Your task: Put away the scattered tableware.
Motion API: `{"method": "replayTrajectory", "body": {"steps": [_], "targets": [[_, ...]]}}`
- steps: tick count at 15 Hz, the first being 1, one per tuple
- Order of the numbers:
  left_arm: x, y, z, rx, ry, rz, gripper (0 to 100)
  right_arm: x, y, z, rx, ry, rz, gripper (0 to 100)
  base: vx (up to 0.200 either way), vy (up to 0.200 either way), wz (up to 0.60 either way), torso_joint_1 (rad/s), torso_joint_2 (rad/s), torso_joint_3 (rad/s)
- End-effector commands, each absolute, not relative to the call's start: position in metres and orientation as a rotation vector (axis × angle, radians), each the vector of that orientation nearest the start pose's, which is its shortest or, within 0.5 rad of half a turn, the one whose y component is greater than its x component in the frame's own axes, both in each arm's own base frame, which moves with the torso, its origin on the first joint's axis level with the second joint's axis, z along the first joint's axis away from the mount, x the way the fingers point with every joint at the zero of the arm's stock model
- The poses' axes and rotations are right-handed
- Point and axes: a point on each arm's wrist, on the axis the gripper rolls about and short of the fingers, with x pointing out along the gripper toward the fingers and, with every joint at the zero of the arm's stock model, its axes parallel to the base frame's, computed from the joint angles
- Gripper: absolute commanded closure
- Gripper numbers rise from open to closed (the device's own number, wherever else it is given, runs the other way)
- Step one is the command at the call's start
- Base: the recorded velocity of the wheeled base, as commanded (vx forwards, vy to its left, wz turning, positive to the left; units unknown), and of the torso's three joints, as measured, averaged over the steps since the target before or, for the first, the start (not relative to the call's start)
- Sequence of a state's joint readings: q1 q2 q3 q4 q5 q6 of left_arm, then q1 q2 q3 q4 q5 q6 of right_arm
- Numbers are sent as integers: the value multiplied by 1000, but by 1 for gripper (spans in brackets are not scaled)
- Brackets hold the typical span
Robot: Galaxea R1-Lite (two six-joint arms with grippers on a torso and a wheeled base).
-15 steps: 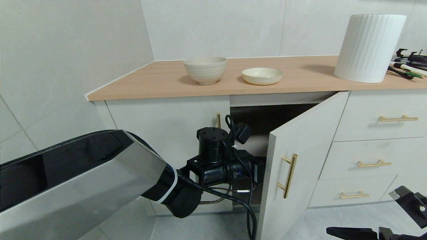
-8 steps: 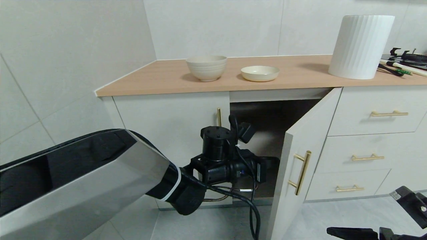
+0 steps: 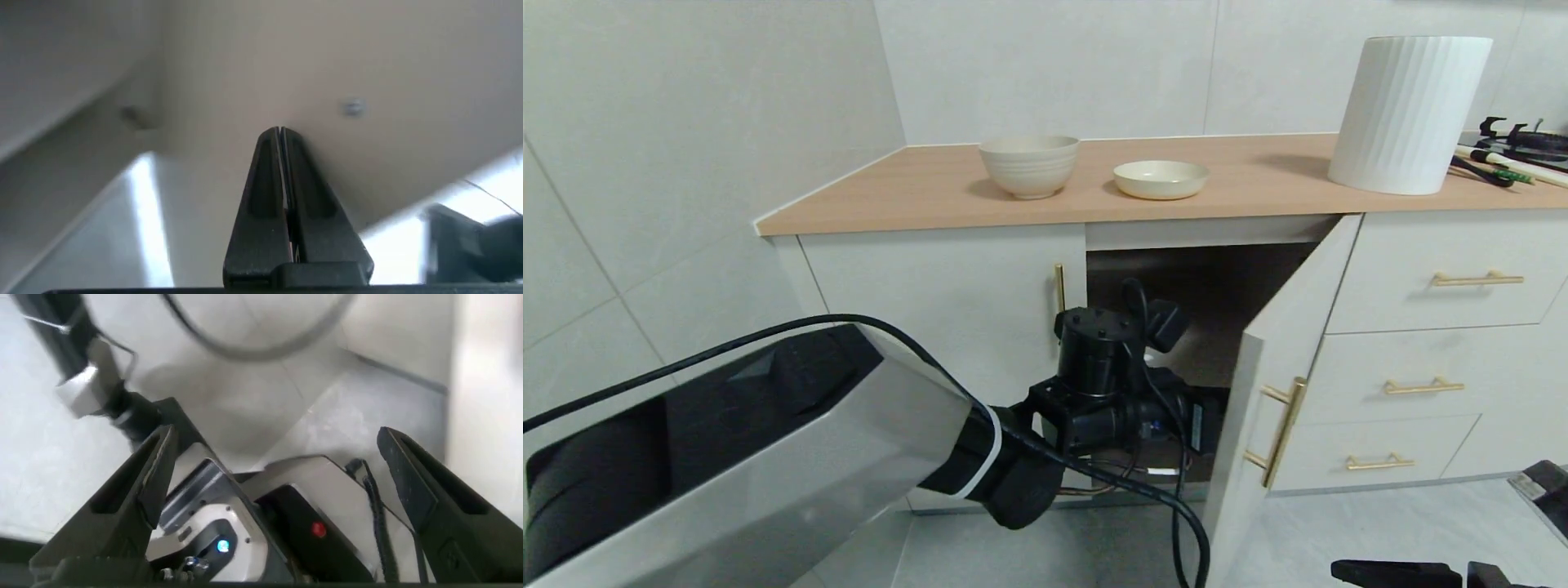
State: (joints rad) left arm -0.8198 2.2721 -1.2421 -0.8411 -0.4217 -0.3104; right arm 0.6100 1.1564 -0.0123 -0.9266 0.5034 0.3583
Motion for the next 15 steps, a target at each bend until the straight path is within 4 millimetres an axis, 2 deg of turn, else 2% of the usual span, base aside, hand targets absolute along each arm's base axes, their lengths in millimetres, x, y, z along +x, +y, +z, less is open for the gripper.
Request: {"method": "replayTrajectory", "body": {"steps": [1,2,3,5,6,7,8,9,10,11,14,15], "targets": [[250,-350,136,-228,334,-1317,100,66,69,142,312,299,1222,0,0,0,0,0,0,0],[246,-347,140,-228,332,-1321,100,63,67,143,312,297,1250,0,0,0,0,0,0,0],[252,-324,146,-233,335,-1272,100,59,66,146,309,340,1279,0,0,0,0,0,0,0],[280,-268,142,-249,342,-1123,100,58,65,146,305,396,1269,0,0,0,0,0,0,0],[286,-241,141,-261,341,-1070,100,59,66,147,305,401,1268,0,0,0,0,0,0,0],[293,-235,135,-282,380,-1077,100,60,67,147,305,409,1266,0,0,0,0,0,0,0],[302,-247,123,-299,437,-1093,100,62,68,146,304,422,1263,0,0,0,0,0,0,0],[308,-268,119,-295,466,-1117,100,63,69,144,304,433,1261,0,0,0,0,0,0,0],[315,-292,117,-283,515,-1117,100,63,69,145,305,434,1260,0,0,0,0,0,0,0],[311,-307,120,-267,542,-1097,100,63,69,146,305,428,1262,0,0,0,0,0,0,0],[298,-314,122,-253,553,-1100,100,72,75,149,306,440,1250,0,0,0,0,0,0,0],[291,-329,118,-245,564,-1150,100,71,75,149,306,440,1250,0,0,0,0,0,0,0]]}}
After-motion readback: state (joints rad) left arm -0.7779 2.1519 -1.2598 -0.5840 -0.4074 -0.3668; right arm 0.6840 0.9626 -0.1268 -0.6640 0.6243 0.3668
